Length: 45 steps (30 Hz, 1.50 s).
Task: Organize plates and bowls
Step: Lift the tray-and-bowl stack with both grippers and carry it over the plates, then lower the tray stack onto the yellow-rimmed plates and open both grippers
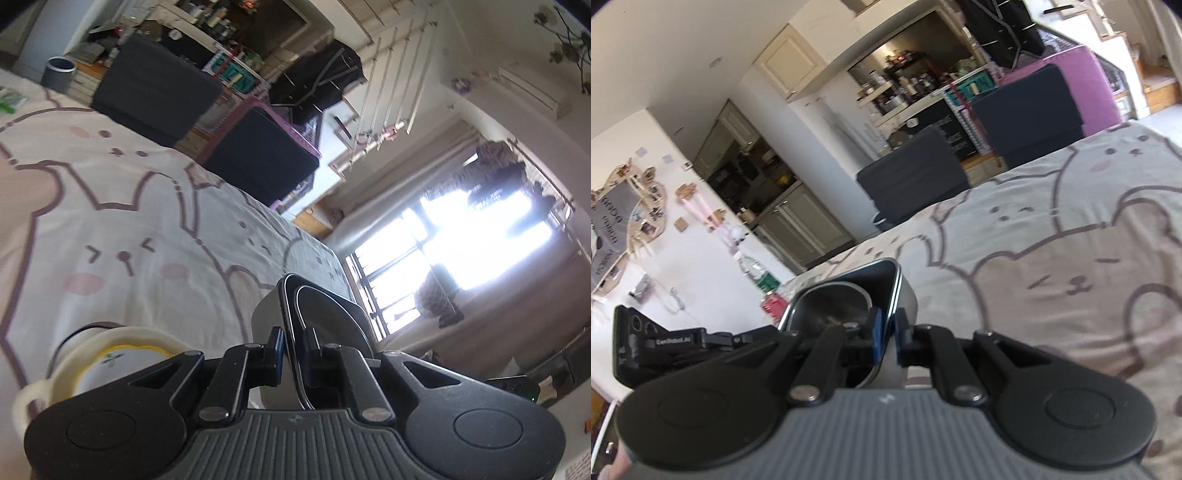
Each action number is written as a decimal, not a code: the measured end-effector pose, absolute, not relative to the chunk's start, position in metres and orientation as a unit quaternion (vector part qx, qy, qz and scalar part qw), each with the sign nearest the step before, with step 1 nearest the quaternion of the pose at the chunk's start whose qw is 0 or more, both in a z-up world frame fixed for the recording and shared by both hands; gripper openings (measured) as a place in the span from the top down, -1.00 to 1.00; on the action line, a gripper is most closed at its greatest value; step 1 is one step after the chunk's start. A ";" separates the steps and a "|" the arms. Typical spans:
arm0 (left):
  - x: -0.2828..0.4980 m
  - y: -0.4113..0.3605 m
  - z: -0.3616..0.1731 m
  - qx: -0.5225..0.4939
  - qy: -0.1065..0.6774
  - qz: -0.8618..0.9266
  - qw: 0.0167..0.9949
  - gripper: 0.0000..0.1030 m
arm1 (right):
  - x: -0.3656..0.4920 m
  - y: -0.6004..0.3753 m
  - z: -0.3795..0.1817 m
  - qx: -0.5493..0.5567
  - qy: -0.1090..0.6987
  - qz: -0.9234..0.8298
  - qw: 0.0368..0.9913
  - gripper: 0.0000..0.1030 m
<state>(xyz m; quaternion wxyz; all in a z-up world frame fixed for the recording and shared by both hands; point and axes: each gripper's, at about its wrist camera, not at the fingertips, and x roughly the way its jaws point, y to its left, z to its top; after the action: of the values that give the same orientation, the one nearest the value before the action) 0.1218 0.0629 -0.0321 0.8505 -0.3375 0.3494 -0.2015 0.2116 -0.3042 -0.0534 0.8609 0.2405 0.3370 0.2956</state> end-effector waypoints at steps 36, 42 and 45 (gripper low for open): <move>0.068 0.143 -0.083 -0.353 0.390 -0.112 0.843 0.81 | 0.188 -0.220 -0.075 0.136 0.464 0.319 0.815 0.78; 0.072 0.139 -0.087 -0.347 0.398 -0.111 0.842 0.81 | 0.190 -0.218 -0.075 0.129 0.473 0.301 0.818 0.77; 0.072 0.139 -0.089 -0.348 0.399 -0.110 0.841 0.81 | 0.191 -0.217 -0.075 0.129 0.473 0.300 0.818 0.78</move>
<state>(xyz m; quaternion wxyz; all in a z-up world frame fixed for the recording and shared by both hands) 0.0724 0.1389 -0.0890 0.8414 -0.3476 0.3988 -0.1101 0.1912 -0.2168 -0.0747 0.8179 0.1292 0.4735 0.3004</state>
